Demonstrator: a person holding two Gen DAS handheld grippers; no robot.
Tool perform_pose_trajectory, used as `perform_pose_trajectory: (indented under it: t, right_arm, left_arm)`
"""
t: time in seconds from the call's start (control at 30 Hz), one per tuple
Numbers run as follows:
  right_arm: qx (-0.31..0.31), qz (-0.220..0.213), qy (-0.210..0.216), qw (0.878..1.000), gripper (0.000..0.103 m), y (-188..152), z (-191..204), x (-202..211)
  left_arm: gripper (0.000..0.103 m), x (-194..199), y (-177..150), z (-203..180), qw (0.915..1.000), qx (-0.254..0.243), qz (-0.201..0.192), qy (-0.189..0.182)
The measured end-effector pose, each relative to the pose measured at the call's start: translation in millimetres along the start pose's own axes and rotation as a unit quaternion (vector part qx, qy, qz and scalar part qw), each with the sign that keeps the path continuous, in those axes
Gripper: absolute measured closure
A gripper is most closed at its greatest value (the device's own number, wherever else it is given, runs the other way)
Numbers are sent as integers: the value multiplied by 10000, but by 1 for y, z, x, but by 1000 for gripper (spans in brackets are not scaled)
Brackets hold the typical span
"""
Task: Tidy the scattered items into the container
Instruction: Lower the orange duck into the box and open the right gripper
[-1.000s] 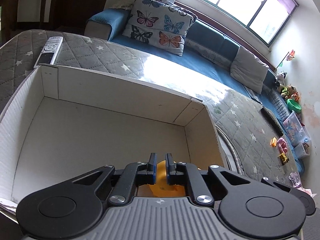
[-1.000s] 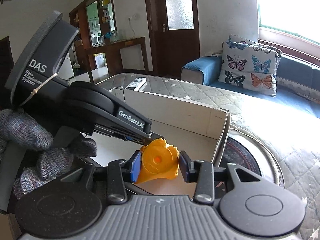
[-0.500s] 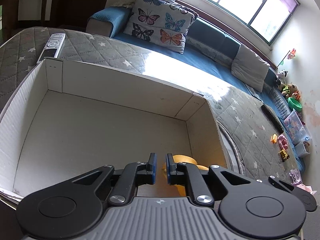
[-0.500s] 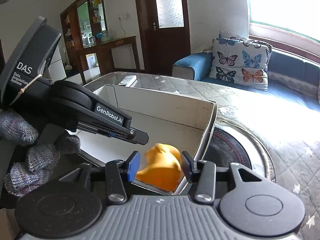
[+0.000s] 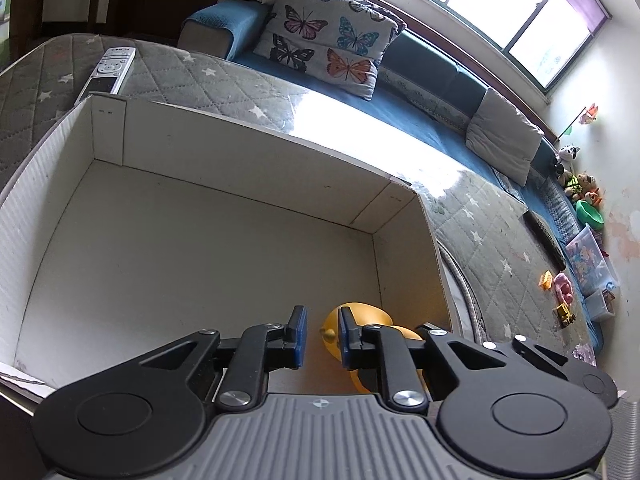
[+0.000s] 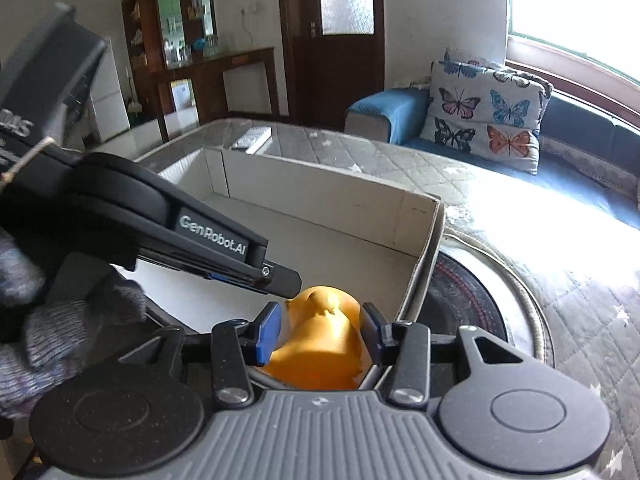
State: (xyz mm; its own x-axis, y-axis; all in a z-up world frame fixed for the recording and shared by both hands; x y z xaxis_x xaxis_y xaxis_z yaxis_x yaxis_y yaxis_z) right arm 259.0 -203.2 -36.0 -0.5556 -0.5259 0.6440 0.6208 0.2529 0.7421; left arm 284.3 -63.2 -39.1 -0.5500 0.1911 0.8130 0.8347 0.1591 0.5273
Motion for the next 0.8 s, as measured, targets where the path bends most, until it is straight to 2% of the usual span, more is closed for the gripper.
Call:
perform_pose_trajectory:
  t: [0.07, 0.17, 0.27, 0.33, 0.43, 0.57, 0.7, 0.8]
  right_arm:
    - [64, 36, -44, 10000, 67, 0, 1, -3]
    - [123, 28, -65, 9999, 68, 0, 3, -5]
    - [224, -180, -154, 9995, 72, 1, 8, -3]
    - [340, -399, -172, 9985, 93, 4, 13, 1]
    - [312, -340, -134, 9988, 93, 5, 16, 0]
    - [245, -335, -21, 9991, 89, 6, 15, 6]
    - [342, -230, -17, 9991, 67, 5, 15, 15]
    - [397, -134, -40, 9991, 61, 5, 17, 19]
  left_arm:
    - [84, 0, 0, 2, 10000, 30, -5, 6]
    - [84, -1, 1, 5, 10000, 70, 3, 25]
    - [84, -2, 0, 7, 9999, 111, 21, 30]
    - [84, -2, -1, 7, 9999, 131, 26, 24]
    - [83, -1, 0, 10, 9998, 183, 17, 54]
    - [83, 0, 0, 11, 9998, 181, 20, 48]
    - [83, 2, 2, 6, 9997, 240, 45, -98]
    - [80, 2, 6, 0, 9996, 230, 50, -183]
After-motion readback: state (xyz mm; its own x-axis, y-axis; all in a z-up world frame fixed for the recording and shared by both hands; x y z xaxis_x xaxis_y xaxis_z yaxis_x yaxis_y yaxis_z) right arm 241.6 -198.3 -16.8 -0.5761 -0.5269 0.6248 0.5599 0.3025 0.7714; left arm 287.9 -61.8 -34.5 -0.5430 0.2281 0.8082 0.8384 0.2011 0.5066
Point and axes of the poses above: each gripper's, at about its wrist camera, not at the fingertips, and x roughly against the way its jaws point, z to its left, y to its top, the point moved 6 cm from there along -x, roughly the way its jaws point, and after that the axes turned 11 degrees about y, right-handed, at the moved point
